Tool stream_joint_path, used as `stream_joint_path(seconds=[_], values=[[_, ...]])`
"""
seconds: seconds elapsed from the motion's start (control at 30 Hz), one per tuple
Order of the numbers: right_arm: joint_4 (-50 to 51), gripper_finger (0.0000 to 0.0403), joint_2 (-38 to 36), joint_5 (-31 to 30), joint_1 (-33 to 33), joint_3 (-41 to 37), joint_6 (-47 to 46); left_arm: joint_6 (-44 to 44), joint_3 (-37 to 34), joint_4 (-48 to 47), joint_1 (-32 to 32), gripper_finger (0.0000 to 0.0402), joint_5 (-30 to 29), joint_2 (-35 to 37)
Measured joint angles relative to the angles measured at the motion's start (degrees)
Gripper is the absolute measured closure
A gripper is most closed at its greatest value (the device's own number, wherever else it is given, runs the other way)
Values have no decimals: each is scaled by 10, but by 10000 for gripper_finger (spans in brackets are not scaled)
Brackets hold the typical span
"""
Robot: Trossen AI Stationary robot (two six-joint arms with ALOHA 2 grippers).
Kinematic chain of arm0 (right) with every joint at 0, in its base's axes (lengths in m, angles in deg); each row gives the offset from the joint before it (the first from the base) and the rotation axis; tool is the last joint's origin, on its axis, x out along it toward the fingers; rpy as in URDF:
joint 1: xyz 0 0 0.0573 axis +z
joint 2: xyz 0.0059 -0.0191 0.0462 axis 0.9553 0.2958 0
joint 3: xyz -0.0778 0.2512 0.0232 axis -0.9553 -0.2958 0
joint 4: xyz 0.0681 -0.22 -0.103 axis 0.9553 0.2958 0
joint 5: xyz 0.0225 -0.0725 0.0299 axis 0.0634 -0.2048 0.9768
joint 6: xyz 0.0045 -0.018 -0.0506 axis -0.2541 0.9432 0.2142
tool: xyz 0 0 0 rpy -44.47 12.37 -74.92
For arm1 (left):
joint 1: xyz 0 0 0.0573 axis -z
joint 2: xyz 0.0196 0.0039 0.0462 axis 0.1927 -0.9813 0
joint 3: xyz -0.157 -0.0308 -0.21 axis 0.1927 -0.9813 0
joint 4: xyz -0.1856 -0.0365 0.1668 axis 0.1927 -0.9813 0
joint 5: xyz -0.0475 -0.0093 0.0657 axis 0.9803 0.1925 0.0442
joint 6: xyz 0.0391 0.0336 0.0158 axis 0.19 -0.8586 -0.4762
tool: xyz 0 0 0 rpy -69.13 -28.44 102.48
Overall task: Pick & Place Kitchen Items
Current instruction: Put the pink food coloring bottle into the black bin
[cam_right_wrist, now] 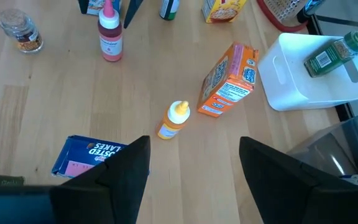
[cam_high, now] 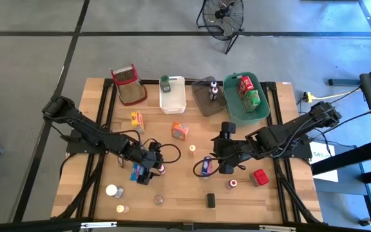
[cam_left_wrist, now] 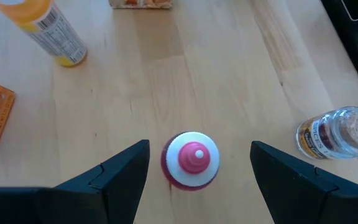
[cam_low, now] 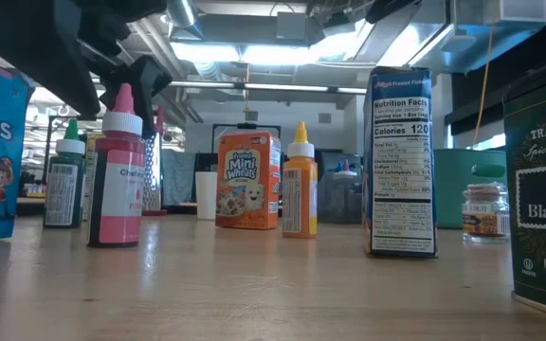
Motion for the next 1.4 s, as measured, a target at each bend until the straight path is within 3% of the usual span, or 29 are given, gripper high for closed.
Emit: stream_joint_path(seconds=[1.4], values=[[0,153,0,0,0,0,0,-11,6,-8,0,127,-1,4]])
